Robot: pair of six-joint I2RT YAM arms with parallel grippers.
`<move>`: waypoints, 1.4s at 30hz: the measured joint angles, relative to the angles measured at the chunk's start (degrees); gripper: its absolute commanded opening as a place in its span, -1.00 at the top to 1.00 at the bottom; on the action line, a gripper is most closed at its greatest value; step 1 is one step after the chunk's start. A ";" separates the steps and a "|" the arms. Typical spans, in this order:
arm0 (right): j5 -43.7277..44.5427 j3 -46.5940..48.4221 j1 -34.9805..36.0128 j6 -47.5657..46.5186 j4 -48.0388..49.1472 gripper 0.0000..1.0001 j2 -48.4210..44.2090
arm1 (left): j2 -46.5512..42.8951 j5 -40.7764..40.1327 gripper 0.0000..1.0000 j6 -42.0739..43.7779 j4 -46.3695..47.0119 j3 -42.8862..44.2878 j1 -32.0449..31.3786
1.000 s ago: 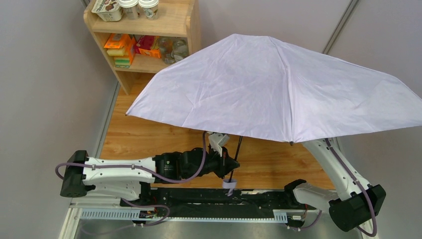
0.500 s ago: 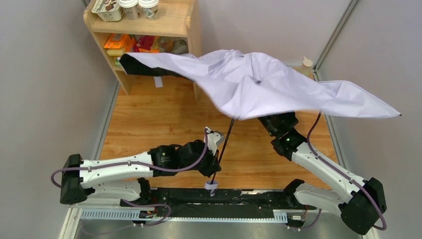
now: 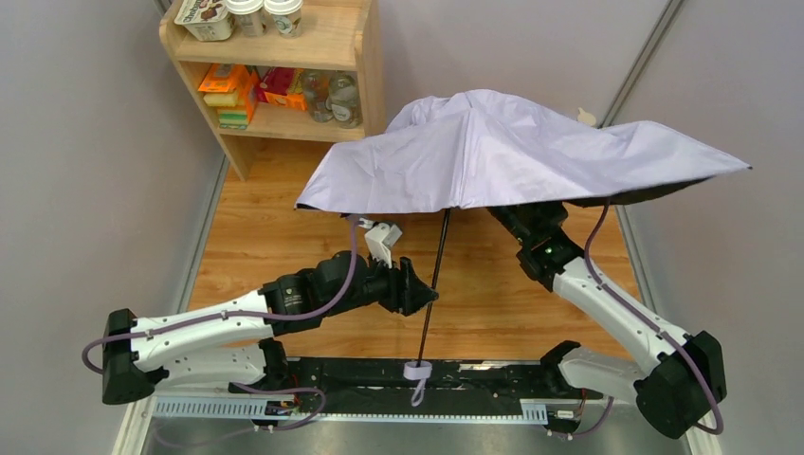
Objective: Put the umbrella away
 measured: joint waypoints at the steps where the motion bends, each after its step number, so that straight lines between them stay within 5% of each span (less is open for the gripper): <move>1: -1.27 0.52 -0.46 0.50 -1.05 1.00 0.90 | -0.76 -0.02 -0.35 -0.83 2.03 -1.14 0.37; 11: -7.39 9.46 -7.39 1.60 -5.42 1.00 8.76 | 0.15 7.78 -0.37 -11.41 20.61 -15.89 0.59; 13: -7.72 10.47 -7.98 1.60 -5.55 1.00 9.20 | 1.51 9.68 -0.25 -12.07 23.96 -16.28 0.57; 16: -8.07 10.88 -8.17 1.46 -5.77 1.00 9.33 | 3.72 11.08 0.67 -12.83 26.45 -15.98 0.57; 18: -8.13 11.58 -8.17 0.20 -6.86 1.00 9.66 | 5.27 11.04 1.00 -12.59 25.42 -14.67 0.57; 24: -1.75 12.13 -6.38 -8.37 -10.12 1.00 9.46 | 6.43 8.33 1.00 -7.74 15.89 -7.65 -0.35; 33: 23.80 -10.71 13.31 -18.05 8.83 1.00 -0.85 | 8.28 8.66 1.00 -4.00 3.45 -5.75 -2.60; 42: 26.56 -15.58 13.70 -18.53 17.35 1.00 -0.17 | 8.63 9.14 1.00 -3.45 2.62 -5.75 -2.60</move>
